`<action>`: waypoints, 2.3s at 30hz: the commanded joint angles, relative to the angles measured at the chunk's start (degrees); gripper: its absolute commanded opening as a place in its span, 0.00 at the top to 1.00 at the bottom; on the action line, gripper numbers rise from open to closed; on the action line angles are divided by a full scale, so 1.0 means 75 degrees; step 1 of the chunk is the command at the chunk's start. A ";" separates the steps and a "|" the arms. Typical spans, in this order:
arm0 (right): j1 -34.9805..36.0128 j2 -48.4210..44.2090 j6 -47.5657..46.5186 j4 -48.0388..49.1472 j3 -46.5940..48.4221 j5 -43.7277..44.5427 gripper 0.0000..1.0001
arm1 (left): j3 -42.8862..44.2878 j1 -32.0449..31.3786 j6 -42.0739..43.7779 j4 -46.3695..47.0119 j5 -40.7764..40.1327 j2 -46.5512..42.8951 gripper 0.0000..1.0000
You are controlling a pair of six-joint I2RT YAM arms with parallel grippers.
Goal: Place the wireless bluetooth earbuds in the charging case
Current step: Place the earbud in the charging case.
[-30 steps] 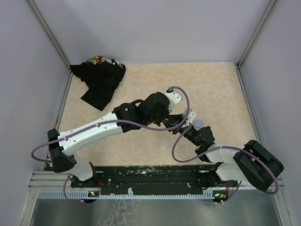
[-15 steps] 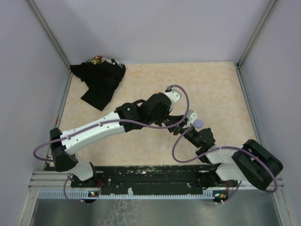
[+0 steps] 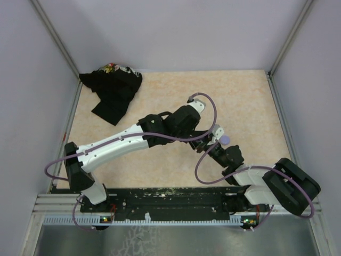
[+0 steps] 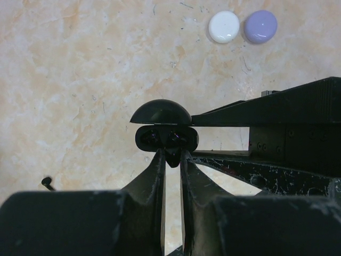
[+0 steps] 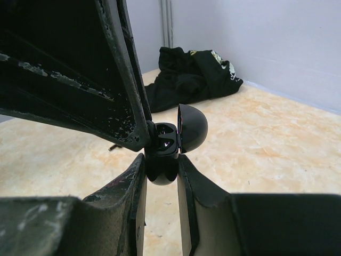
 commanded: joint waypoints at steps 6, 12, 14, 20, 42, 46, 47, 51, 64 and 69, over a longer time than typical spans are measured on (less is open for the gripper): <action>0.0025 -0.0150 0.0094 0.0963 0.0130 -0.0115 1.00 | 0.0263 -0.0027 -0.0795 -0.0343 -0.0252 0.0097 0.70; 0.0024 -0.0151 0.0088 0.0953 0.0119 -0.0126 1.00 | 0.0091 0.0127 -0.1020 0.0009 0.0151 -0.0189 0.60; 0.0020 -0.0151 0.0078 0.0931 0.0117 -0.0126 1.00 | 0.0036 0.0231 -0.1108 0.0086 0.0342 -0.0282 0.59; 0.0024 -0.0079 0.0089 0.0939 0.0153 -0.0170 1.00 | -0.0413 0.0620 -0.1272 0.0706 0.1352 -0.0930 0.54; 0.0024 -0.0067 0.0132 0.0834 0.0209 -0.0314 1.00 | -0.1525 0.1232 -0.1595 0.1831 0.3005 -0.1493 0.54; 0.0024 -0.0086 0.0125 0.0793 0.0212 -0.0321 1.00 | -0.1525 0.1253 -0.1589 0.1843 0.3098 -0.1417 0.55; 0.0025 -0.0091 0.0133 0.0798 0.0212 -0.0328 1.00 | -0.1527 0.1253 -0.1594 0.1814 0.3082 -0.1404 0.55; 0.0021 -0.0082 0.0133 0.0793 0.0209 -0.0330 1.00 | -0.1505 0.1264 -0.1623 0.1695 0.3072 -0.1375 0.55; 0.0023 -0.0115 0.0143 0.0822 0.0189 -0.0237 1.00 | -0.1517 0.1262 -0.1726 0.1489 0.3454 -0.1320 0.61; 0.0015 -0.0150 0.0143 0.0805 0.0189 -0.0252 1.00 | -0.1551 0.1264 -0.1739 0.1510 0.3473 -0.1320 0.62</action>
